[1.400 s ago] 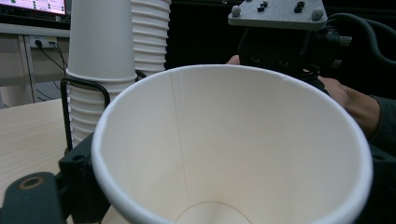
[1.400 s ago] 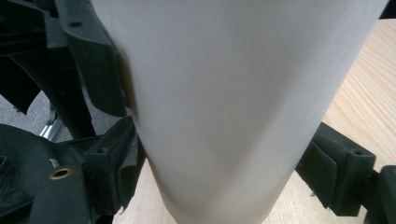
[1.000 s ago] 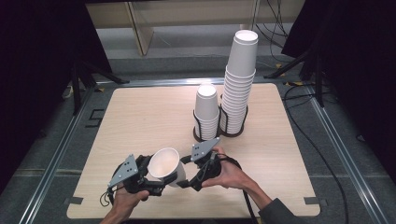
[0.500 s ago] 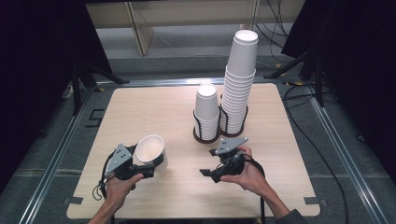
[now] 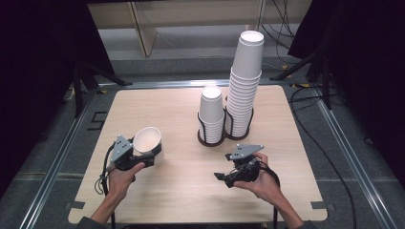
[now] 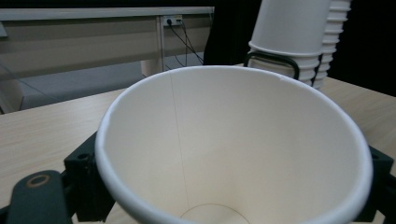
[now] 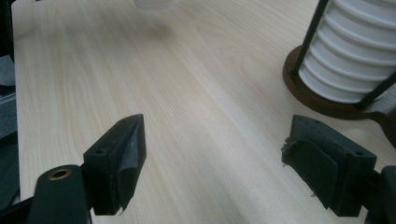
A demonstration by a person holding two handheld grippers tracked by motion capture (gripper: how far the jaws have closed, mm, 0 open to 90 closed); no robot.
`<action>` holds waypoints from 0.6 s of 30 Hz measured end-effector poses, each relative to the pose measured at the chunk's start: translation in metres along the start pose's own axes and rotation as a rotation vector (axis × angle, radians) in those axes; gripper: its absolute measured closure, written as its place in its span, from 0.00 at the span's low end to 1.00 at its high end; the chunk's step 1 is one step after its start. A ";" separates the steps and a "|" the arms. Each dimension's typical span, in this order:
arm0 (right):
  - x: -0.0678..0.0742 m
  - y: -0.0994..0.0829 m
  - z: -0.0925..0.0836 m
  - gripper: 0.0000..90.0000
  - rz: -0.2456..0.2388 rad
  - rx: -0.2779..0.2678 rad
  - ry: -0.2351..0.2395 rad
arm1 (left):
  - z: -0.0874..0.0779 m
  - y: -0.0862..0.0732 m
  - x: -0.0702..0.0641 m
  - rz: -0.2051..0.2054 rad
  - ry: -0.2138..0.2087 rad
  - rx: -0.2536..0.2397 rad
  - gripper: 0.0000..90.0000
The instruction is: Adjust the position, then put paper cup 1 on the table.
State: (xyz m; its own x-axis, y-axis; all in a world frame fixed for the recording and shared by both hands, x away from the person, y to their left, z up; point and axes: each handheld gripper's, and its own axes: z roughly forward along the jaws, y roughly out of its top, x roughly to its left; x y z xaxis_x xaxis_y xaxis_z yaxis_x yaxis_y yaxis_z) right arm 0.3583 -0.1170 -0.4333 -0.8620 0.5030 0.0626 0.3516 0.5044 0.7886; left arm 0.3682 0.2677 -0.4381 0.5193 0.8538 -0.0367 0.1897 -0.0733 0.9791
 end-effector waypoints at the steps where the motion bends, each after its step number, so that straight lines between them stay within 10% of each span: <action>1: 0.000 0.000 0.000 0.23 0.000 0.000 0.000 | 0.002 0.000 0.002 -0.001 0.005 0.000 0.14; 18: 0.004 -0.012 0.000 0.21 0.009 0.028 -0.008 | 0.034 0.001 0.047 -0.048 0.120 0.028 0.14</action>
State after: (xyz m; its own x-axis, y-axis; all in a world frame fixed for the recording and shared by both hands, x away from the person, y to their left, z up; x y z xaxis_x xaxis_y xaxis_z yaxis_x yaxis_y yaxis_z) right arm 0.3505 -0.1215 -0.4423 -0.8557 0.5133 0.0647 0.3696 0.5190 0.7708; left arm 0.4211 0.2904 -0.4458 0.4059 0.9121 -0.0578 0.2359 -0.0435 0.9708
